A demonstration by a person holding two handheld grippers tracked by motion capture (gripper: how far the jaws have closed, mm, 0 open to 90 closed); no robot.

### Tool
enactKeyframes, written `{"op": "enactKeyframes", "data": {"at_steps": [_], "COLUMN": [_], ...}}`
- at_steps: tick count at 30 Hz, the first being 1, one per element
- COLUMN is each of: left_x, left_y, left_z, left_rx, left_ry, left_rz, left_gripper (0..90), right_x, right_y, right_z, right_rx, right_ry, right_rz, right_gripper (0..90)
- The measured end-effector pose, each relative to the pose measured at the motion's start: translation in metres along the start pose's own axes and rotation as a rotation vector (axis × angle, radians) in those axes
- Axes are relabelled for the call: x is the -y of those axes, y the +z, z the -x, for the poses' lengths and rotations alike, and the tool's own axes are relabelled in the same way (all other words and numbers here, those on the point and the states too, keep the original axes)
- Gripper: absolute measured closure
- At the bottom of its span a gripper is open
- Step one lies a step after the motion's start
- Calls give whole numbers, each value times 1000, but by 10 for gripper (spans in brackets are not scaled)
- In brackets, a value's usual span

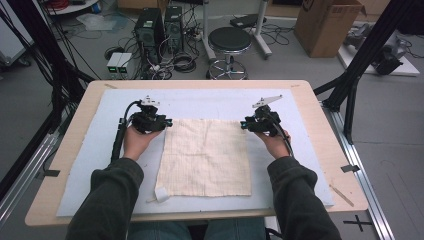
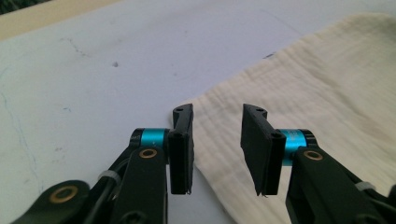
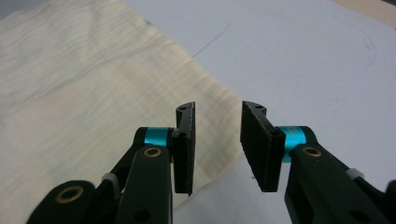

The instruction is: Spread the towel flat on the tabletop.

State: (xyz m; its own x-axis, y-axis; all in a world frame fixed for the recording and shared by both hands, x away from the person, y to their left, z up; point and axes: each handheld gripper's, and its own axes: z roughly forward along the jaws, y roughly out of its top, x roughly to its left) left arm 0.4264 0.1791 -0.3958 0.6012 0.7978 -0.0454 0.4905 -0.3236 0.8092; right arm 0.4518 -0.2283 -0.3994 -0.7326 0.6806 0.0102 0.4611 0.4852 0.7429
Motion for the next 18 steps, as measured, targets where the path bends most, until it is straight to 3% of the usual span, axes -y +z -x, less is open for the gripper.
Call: {"op": "enactKeyframes", "data": {"at_steps": [4, 6, 8, 11, 15, 18], "left_x": [13, 26, 35, 54, 75, 91], "left_y": [-26, -43, -54, -72, -88, -93], "left_z": [12, 22, 30, 45, 60, 68], "left_rx": [45, 80, 99, 137, 192, 231], "left_ry": [33, 52, 85, 128, 154, 198], "left_rz": [34, 74, 70, 76, 87, 62], "left_gripper": [614, 601, 590, 569, 518, 489], "right_x": [3, 3, 7, 16, 36, 55], "right_y": [-19, -28, -39, -47, -54, -56], "right_z": [-20, -30, -45, -64, -85, -95], "right_rx": [-75, -110, -137, -192, -251, -301], "right_ry": [-41, -61, -109, -149, -186, -203], "right_rz": [0, 32, 83, 78, 72, 69], "right_gripper": [603, 586, 575, 550, 538, 536]}}
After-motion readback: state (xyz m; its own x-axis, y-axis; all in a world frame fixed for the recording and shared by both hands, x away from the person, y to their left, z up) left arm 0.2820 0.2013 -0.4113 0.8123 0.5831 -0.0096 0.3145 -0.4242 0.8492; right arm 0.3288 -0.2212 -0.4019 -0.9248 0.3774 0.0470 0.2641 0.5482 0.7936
